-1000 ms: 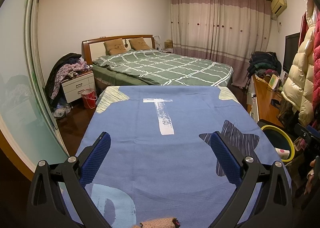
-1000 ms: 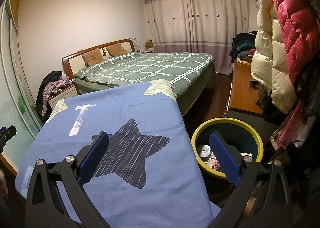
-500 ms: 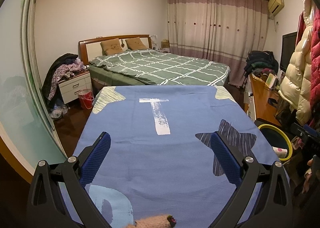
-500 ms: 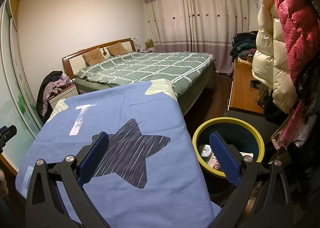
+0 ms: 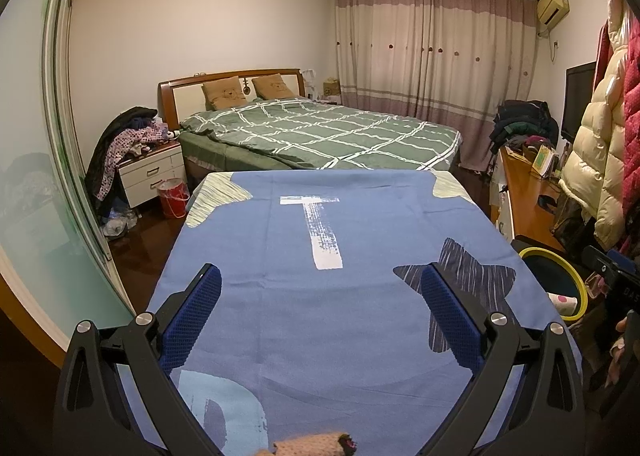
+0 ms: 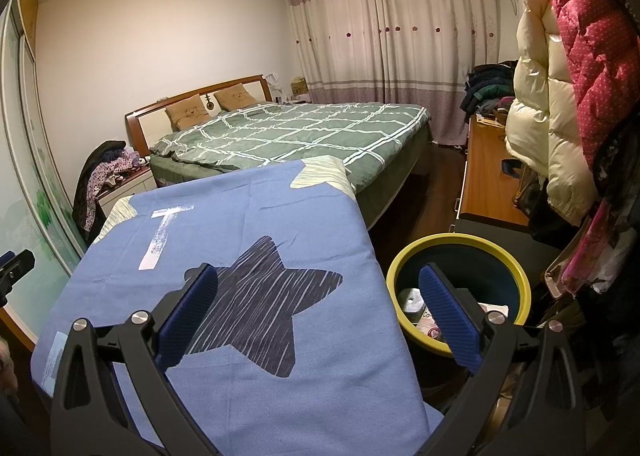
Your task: Collect trash
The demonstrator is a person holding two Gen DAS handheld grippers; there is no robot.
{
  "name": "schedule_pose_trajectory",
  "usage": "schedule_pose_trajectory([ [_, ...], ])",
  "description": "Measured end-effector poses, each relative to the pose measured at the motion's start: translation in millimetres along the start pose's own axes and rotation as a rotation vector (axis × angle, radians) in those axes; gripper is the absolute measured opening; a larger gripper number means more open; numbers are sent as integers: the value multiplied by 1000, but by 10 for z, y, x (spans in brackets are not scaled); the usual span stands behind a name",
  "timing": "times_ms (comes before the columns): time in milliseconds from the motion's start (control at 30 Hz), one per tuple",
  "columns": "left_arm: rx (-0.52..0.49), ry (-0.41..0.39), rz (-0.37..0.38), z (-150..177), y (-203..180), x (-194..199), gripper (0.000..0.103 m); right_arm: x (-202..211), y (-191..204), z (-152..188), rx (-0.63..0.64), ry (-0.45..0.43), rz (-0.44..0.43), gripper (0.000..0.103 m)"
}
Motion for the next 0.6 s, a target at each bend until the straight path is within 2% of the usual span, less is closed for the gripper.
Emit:
schedule_pose_trajectory([
  [500,8,16,6,17,56,-111,98,-53,41,3,2,15,-9,96],
  [600,28,42,24,0,96,-182,98,-93,69,-19,13,20,-12,96],
])
Point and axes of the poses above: each gripper's, at about its wrist camera, not at the fingertips, and x roughly against the way its jaws point, y to its left, z to its underside, the point moved 2 cm from there along -x, roughly the way its jaws point, and after that the axes turned 14 degrees about x, right-handed, at the moved point
